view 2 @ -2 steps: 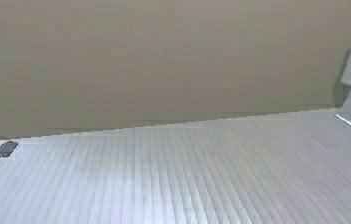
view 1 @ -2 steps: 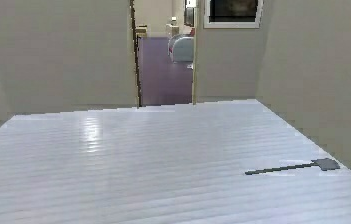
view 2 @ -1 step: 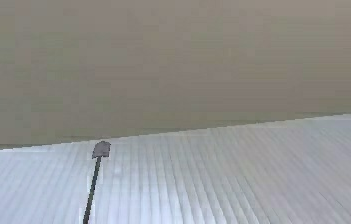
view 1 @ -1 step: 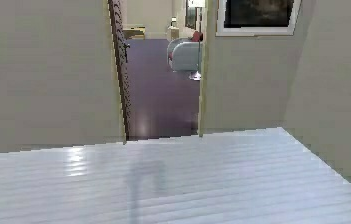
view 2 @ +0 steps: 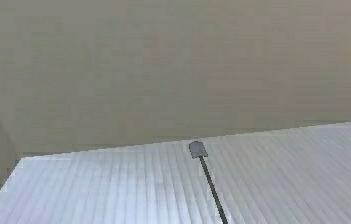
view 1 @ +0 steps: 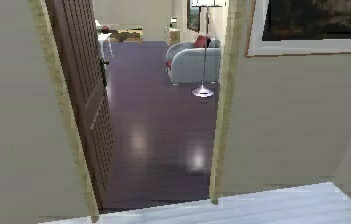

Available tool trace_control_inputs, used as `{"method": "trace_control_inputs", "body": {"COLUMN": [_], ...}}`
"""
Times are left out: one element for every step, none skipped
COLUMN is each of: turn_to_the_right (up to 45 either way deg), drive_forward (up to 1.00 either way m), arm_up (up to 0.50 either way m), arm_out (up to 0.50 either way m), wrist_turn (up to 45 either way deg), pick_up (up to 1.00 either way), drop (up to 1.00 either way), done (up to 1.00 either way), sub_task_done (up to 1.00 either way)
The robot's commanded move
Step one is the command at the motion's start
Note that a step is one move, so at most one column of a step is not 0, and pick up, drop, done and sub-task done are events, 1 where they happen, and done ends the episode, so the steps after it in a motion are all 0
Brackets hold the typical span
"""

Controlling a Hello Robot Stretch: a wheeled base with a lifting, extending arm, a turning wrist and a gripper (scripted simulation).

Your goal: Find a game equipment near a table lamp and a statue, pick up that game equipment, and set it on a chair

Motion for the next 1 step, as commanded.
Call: {"method": "trace_control_inputs", "body": {"turn_to_the_right": [3.0], "drive_forward": [0.00], "arm_up": [0.00], "arm_out": [0.00], "wrist_turn": [0.0], "pick_up": [0.00], "drop": [0.00], "done": [0.00], "sub_task_done": [0.00]}}
